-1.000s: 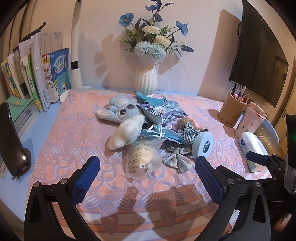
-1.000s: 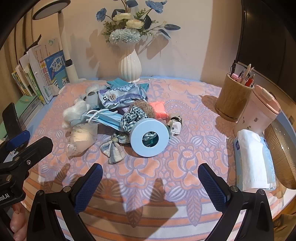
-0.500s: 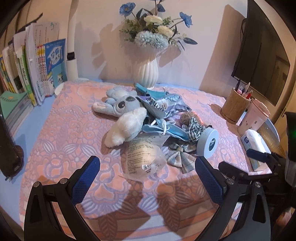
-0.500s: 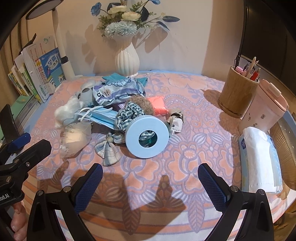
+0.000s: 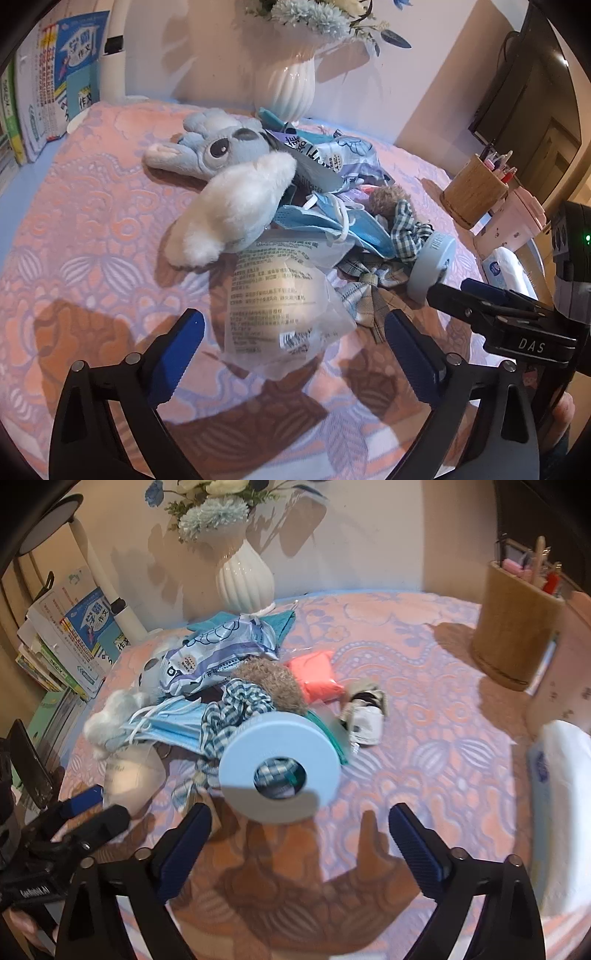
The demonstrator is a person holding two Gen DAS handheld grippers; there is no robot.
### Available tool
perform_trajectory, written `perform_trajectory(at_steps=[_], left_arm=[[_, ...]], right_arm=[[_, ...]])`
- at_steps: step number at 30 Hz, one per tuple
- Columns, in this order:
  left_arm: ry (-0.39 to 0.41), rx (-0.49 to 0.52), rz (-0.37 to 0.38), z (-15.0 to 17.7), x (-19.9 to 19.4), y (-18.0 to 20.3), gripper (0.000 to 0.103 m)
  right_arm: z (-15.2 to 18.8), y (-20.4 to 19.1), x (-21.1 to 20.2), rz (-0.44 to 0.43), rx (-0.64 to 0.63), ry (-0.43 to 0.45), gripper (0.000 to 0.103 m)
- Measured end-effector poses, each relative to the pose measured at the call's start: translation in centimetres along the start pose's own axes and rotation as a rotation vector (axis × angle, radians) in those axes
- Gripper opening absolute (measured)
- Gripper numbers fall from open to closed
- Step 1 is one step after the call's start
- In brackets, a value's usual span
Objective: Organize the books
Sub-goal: 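Grasp the clear printed plastic bag with left gripper while right gripper grasps the blue tape roll, then carry the bag and tape roll in both grippers over the amber glass plate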
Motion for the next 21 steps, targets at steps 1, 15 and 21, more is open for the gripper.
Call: perform_trajectory(at_steps=[1, 15, 21], left_arm=[[-0.002, 0.0, -0.002, -0.1, 0.1, 0.0, 0.097], [0.009, 0.084, -0.056, 0.0, 0.5, 0.7, 0.053], [0.036, 0.09, -0.036, 0.1, -1.0, 1.2, 0.052]], right_arm=[[-0.2, -0.1, 0.2, -0.004, -0.002, 0.003, 0.094], [-1.3, -0.3, 1.3, -0.073, -0.023, -0.003, 0.067], [-0.5, -0.1, -1.2, -0.068, -0.033, 0.032, 0.067]])
Point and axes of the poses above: each gripper's, at about its wrist camera, not at the fingertips, and x roughly the way its jaws point, y to its right, z to its underside, the point moved 4 cm from there along x, roughly the way its jaws point, and after that the axes turned 4 degrees about -y, right-handed, at the moved point
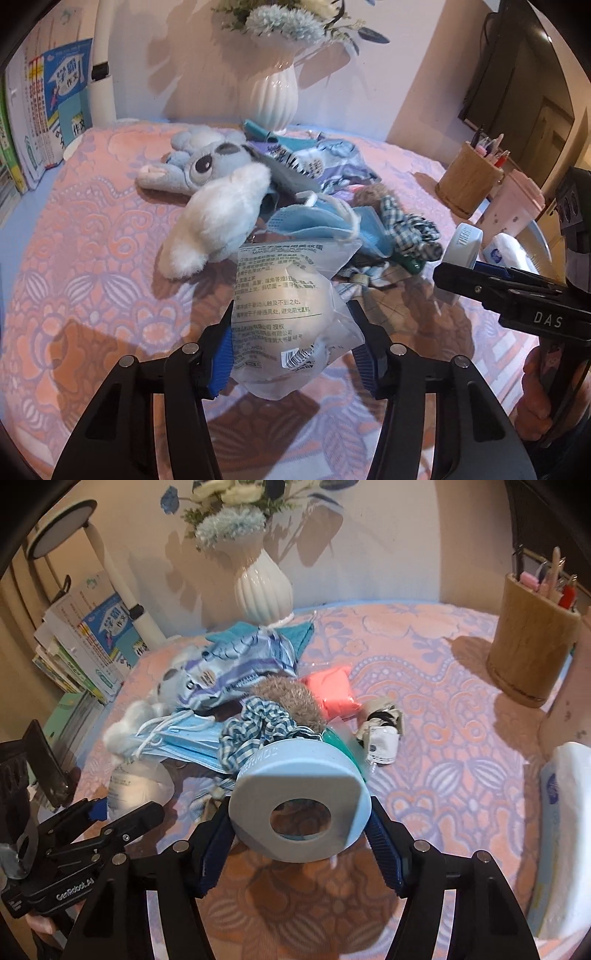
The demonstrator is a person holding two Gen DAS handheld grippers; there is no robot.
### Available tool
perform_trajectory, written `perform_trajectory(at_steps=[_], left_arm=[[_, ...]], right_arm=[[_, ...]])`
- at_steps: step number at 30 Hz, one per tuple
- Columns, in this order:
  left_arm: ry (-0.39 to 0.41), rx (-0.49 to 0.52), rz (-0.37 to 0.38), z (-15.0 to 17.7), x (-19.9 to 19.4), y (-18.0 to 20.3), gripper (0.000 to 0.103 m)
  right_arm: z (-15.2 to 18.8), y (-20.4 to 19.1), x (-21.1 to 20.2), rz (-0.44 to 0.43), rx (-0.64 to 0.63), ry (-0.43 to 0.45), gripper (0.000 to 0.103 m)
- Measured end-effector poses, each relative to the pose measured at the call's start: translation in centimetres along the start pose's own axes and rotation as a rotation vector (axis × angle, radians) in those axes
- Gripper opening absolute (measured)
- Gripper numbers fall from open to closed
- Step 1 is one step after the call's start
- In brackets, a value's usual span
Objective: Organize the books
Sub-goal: 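Carry the bag and tape roll in both grippers over the amber glass plate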
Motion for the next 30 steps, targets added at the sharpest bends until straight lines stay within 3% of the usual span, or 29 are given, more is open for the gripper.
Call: perform_trajectory(at_steps=[10, 15, 24, 30], left_arm=[[0.08, 0.075, 0.022, -0.4, -3.4, 3.6, 0.052], [0.136, 0.131, 0.053, -2.1, -4.7, 6.7, 0.052], [0.183, 0.293, 0.211, -7.0, -4.3, 17.8, 0.049], [0.144, 0.381, 0.358, -8.8, -2.6, 25.5, 0.049]], right_arm=[[0.8, 1.1, -4.0, -0.013, 0.04, 0.057, 0.067], [0.8, 2.5, -7.5, 0.02, 0.06, 0.13, 0.067], [0.5, 9.8, -15.4, 0.134, 0.184, 0.273, 0.067], [0.9, 16.9, -19.8, 0.2, 0.31, 0.345, 0.067]])
Point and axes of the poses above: each gripper's, at about its wrist camera, not at the fingertips, and x roughly the way its jaws point, y to its right, z to its underside, the point moved 4 cm from there along x, roughly the way its jaws point, and after that the axes turned 4 degrees about -y, right-handed, at the moved point
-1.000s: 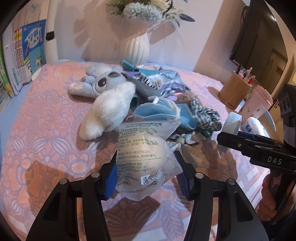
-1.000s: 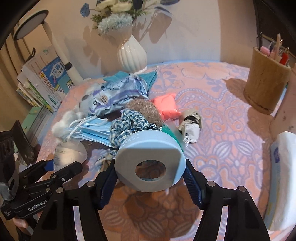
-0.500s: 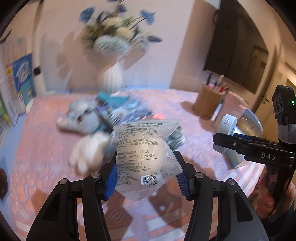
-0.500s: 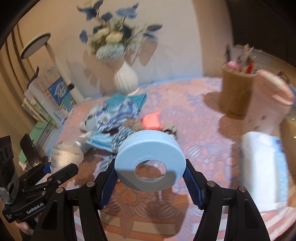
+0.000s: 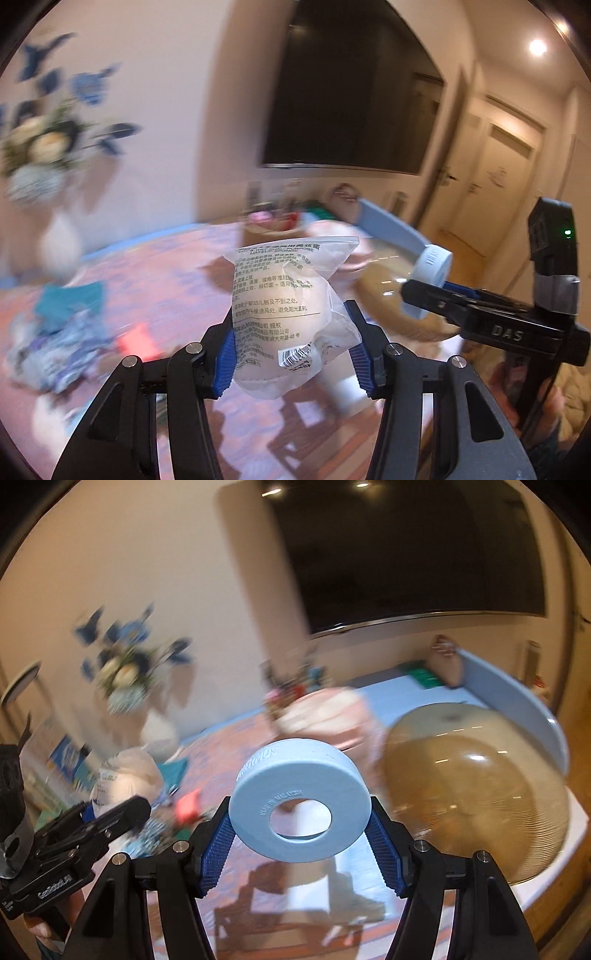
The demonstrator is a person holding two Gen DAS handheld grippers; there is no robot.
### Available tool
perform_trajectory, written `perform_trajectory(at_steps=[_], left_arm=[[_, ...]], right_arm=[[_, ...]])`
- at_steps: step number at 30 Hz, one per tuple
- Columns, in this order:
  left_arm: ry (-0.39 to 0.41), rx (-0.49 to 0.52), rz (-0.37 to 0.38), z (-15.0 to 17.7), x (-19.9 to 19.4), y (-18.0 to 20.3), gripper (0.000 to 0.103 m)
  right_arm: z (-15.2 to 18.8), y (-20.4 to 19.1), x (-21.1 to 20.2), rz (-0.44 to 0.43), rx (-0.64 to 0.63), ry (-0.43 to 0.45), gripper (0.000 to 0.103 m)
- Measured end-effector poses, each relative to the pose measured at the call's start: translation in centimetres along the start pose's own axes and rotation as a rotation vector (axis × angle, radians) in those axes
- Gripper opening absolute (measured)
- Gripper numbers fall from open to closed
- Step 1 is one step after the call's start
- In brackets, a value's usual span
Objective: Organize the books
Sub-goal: 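Carry the bag and tape roll in both grippers over the amber glass plate, then open both grippers to drop the bag and tape roll onto the plate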
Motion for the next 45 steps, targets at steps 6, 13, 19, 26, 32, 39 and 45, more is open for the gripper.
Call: perform_trajectory(at_steps=[6, 13, 19, 26, 32, 39, 45], left_arm=[[-0.059, 0.104, 0.094, -2.2, 5.8, 7.1, 0.049], [-0.114, 0.213, 0.127, -2.4, 11.2, 13.3, 0.049], [-0.156, 0.261, 0.112, -1.7, 14.9, 15.7, 0.049], [-0.184, 0.277, 0.062, -0.6, 17.1, 16.4, 0.071], [-0.166, 0.289, 0.056, -0.6, 16.0, 16.8, 0.074], [-0.109, 0.282, 0.059, -0.9, 12.6, 16.4, 0.074], [-0.043, 0.242, 0.03, -0.8, 6.9, 13.8, 0.074]], right_arm=[[-1.6, 7.6, -1.0, 0.098, 0.122, 0.041, 0.067], [-1.4, 16.7, 0.1, 0.191, 0.258, 0.009, 0.067], [-1.1, 20.7, 2.0, 0.222, 0.311, -0.056, 0.067], [0.0, 21.9, 3.5, 0.224, 0.338, -0.095, 0.07], [0.2, 22.1, 2.5, 0.219, 0.354, -0.079, 0.073], [0.1, 19.8, 0.0, 0.212, 0.326, -0.045, 0.074], [-0.3, 15.3, -2.3, 0.188, 0.267, -0.004, 0.074]])
Point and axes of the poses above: each gripper's, at about its wrist camera, not at the fingertips, and x roughly the way its jaws point, y to its right, z to its underside, the point moved 4 cm from there along x, roughly the way its jaws point, and after that the axes turned 4 degrees about -y, right-handed, at the moved point
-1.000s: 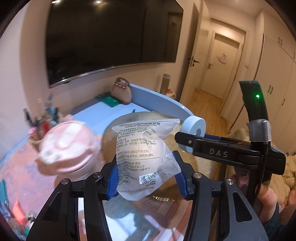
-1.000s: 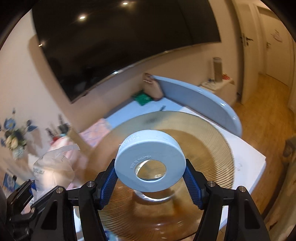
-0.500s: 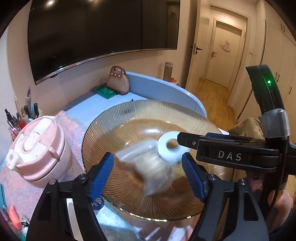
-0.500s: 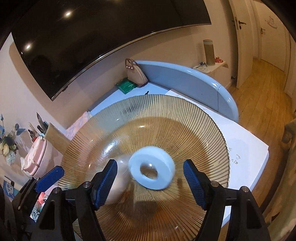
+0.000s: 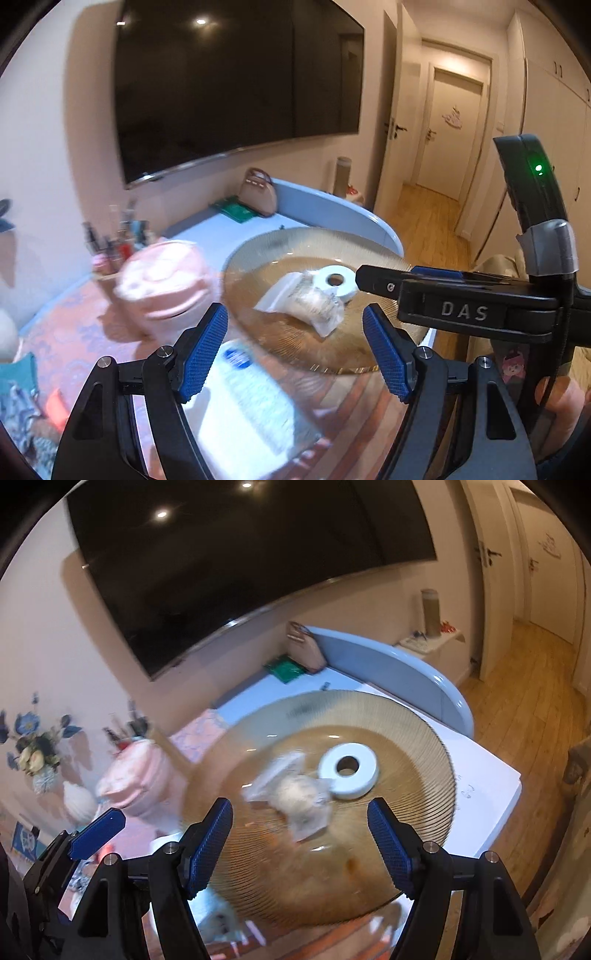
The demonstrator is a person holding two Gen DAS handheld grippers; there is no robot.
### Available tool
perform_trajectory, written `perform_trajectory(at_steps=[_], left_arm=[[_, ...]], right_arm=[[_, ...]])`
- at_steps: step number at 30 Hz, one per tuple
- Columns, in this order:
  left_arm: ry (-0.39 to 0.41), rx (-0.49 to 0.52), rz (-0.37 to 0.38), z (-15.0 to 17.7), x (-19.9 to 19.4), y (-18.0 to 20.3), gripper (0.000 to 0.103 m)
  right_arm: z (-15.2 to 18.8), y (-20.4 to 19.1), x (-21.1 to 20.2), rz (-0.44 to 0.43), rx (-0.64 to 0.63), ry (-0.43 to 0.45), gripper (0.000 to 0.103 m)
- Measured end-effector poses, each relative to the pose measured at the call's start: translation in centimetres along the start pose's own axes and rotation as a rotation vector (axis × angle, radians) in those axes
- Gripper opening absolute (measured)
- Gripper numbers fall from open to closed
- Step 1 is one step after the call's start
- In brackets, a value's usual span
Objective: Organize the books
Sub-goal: 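Open both grippers to drop the bag and tape roll onto the plate, then grasp the white plush toy with left gripper while right gripper grasps the plaid scrunchie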
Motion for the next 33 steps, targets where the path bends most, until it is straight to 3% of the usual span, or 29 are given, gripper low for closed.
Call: perform_trajectory(at_steps=[6, 10, 14, 21, 27, 33], left_arm=[[0.03, -0.12, -0.086, 3.6, -6.3, -5.9, 0.076], [0.055, -0.211, -0.183, 7.0, -10.8, -10.9, 0.087], [0.071, -0.32, -0.284, 11.0, -15.4, -16.5, 0.087], [0.082, -0.539, -0.435, 17.2, -20.4, -26.5, 0.087], [0.063, -0.682, -0.459, 21.4, -21.2, -31.8, 0.087], [-0.031, -0.771, -0.361, 24.7, -17.3, -33.8, 0.087]], right_arm=[[2.0, -8.6, -2.8, -0.088, -0.153, 0.038, 0.083], [4.1, -15.3, -3.0, -0.155, -0.284, 0.025, 0.085], [7.5, -22.7, -1.7, -0.219, -0.423, -0.011, 0.086], [13.1, -30.6, 3.2, -0.337, -0.536, -0.137, 0.086], [16.0, -33.9, 6.3, -0.334, -0.601, -0.215, 0.086], [17.2, -36.0, 9.3, -0.297, -0.654, -0.259, 0.086]])
Point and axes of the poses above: each gripper's, at about its wrist camera, not at the fingertips, and x roughly the way its jaws point, y to its right, z to its underside, the point moved 4 cm from there along x, roughly the way its jaws point, and after that the axes turned 4 degrees about -y, right-handed, at the moved point
